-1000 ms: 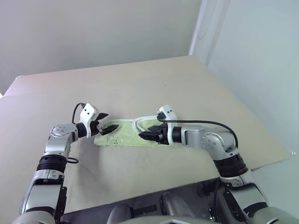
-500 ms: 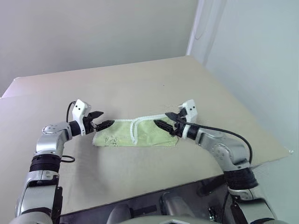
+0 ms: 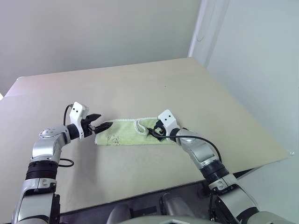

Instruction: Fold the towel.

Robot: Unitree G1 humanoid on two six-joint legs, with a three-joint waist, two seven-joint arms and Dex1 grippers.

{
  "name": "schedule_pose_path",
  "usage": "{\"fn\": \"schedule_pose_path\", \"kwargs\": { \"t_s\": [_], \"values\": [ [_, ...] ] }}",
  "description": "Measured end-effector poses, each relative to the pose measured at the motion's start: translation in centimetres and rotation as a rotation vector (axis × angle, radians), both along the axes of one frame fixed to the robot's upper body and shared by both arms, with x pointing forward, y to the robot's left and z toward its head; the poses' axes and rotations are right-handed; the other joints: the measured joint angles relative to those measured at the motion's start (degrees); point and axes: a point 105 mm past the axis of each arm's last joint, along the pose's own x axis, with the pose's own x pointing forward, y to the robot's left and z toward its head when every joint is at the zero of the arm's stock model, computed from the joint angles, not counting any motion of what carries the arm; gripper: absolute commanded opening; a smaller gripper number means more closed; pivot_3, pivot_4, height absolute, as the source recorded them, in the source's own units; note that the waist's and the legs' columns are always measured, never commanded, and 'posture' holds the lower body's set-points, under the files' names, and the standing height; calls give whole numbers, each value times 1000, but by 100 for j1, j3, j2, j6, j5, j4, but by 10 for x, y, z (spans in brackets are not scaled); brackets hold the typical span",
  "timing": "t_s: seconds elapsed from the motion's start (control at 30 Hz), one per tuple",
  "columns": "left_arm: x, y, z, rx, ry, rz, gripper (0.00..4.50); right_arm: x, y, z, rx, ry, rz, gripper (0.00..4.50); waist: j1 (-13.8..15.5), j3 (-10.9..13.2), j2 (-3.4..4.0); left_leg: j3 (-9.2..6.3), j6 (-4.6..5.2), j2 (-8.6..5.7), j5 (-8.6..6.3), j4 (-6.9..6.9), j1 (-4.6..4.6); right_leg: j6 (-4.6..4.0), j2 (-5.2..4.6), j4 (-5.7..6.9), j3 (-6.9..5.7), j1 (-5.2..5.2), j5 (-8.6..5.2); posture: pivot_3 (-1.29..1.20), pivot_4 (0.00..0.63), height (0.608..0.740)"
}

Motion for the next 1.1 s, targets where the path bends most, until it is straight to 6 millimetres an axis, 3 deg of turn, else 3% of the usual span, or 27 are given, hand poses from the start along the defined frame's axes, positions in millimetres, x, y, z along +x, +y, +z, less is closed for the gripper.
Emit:
{"fn": "schedule_pose_path", "kwargs": {
  "t_s": [0.13, 0.3, 0.4, 0.6, 0.77, 1.1],
  "values": [
    [-4, 12, -1, -29, 90, 61, 4500, -4, -11, 14, 135, 64, -12, 3954, -2, 2, 2, -10, 0, -2, 0, 2, -24, 1, 2, 1, -2, -19, 0, 0, 0, 740],
    [-13, 15, 1, -138, 231, 99, 4500, -7, -13, 63, 314, 29, 4, 3954, -34, 5, 7, -18, 1, 0, 0, -16, -30, 22, 3, 0, -11, -32, 8, 0, 0, 740],
    [-19, 20, -2, -195, 341, 146, 4500, -11, -14, 79, 364, 27, 8, 3954, -45, 6, 9, -34, 0, 1, 0, -18, -31, 19, 4, 1, -27, -32, 6, 0, 0, 740],
    [-32, 39, 1, -218, 502, 222, 4500, -21, -13, 88, 393, 58, 25, 3954, -52, 9, 13, -48, -1, 0, 0, -18, -31, 1, 5, 2, -39, -30, -4, 0, 0, 740],
    [-33, 43, -4, -238, 574, 256, 4500, -24, -15, 80, 387, 93, 3, 3954, -31, 10, 14, -49, -3, -2, 1, -17, -33, 0, 3, -1, -40, -30, -4, 0, 0, 740],
    [-27, 16, -17, -215, 608, 182, 4500, -27, -16, 78, 380, 88, -21, 3954, 76, -16, 86, -50, -10, -24, 5, -15, -28, 4, -18, -7, -40, -13, -9, 0, 0, 740]
  ]
}}
